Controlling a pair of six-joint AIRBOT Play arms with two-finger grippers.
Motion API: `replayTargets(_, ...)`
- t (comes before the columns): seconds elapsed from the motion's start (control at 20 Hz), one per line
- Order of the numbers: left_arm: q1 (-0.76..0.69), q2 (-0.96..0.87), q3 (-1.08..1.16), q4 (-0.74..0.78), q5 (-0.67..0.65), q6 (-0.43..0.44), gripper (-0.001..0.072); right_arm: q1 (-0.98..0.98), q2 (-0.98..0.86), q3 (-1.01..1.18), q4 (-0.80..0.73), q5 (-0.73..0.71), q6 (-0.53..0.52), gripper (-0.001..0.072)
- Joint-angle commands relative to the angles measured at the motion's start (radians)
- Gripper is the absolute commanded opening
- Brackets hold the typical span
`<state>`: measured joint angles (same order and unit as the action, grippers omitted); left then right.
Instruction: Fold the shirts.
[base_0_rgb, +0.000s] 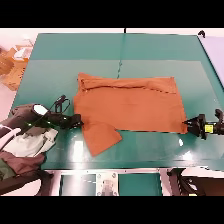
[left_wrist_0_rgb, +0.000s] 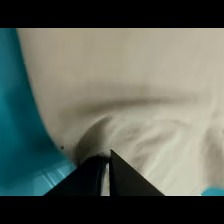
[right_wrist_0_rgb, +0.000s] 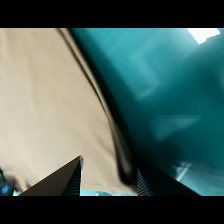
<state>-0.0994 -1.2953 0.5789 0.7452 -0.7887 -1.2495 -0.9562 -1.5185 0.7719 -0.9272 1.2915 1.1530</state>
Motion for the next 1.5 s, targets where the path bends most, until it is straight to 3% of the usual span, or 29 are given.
replayTargets(0.0, -0.003, 0.002, -0.001, -0.071, 0.009, 0.108, 0.0214, 0.018, -0.041, 0.01, -0.035, -0.038, -0.013, 0.0438)
replayTargets(0.05, -0.003, 0.002, -0.001, -0.071, -0.001, 0.11, 0.0225, 0.018, -0.041, 0.023, -0.036, -0.038, -0.013, 0.0437)
replayTargets(0.1, -0.003, 0.002, -0.001, -0.073, -0.004, 0.123, 0.0173, 0.018, -0.041, 0.033, -0.035, -0.035, -0.013, 0.0432)
replayTargets(0.15, -0.003, 0.002, 0.001, -0.073, -0.005, 0.126, 0.0025, 0.019, -0.041, 0.038, -0.035, -0.031, -0.013, 0.0412)
replayTargets(0.25, -0.003, 0.002, 0.001, -0.082, 0.006, 0.137, 0.0024, 0.02, -0.042, 0.039, -0.035, -0.009, -0.032, 0.0367)
replayTargets(0.35, -0.003, 0.002, 0.001, -0.097, 0.013, 0.164, 0.0023, 0.02, -0.042, 0.039, -0.039, 0.022, -0.055, 0.0276)
replayTargets(0.4, -0.003, 0.002, 0.003, -0.099, 0.009, 0.176, 0.0023, 0.02, -0.042, 0.039, -0.043, 0.031, -0.063, 0.0197)
replayTargets(0.55, -0.003, 0.002, 0.031, -0.095, -0.008, 0.187, 0.0023, 0.02, -0.041, 0.04, -0.044, 0.048, -0.085, 0.0047)
replayTargets(0.6, -0.003, 0.002, 0.047, -0.095, -0.01, 0.192, 0.0023, 0.02, -0.041, 0.04, -0.043, 0.051, -0.084, 0.0015)
replayTargets(0.75, -0.002, 0.004, 0.118, -0.088, -0.044, 0.214, 0.0022, 0.02, -0.04, 0.053, -0.016, 0.065, -0.084, 0.0014)
replayTargets(0.95, -0.003, 0.035, 0.385, -0.036, -0.206, 0.192, 0.0022, 0.05, 0.026, 0.167, 0.285, 0.173, -0.138, 0.0014)
replayTargets(1.15, -0.003, 0.15, 0.839, 0.066, -0.287, 0.117, 0.0022, 0.122, 0.209, 0.407, 0.639, 0.247, -0.14, 0.0014)
replayTargets(1.3, -0.003, 0.217, 1.204, 0.12, -0.304, 0.095, 0.0023, 0.113, 0.397, 0.588, 0.896, 0.204, -0.13, 0.0014)
replayTargets(1.45, -0.003, 0.252, 1.504, 0.12, -0.303, 0.095, 0.0023, 0.045, 0.586, 0.716, 1.053, 0.077, -0.113, 0.0013)
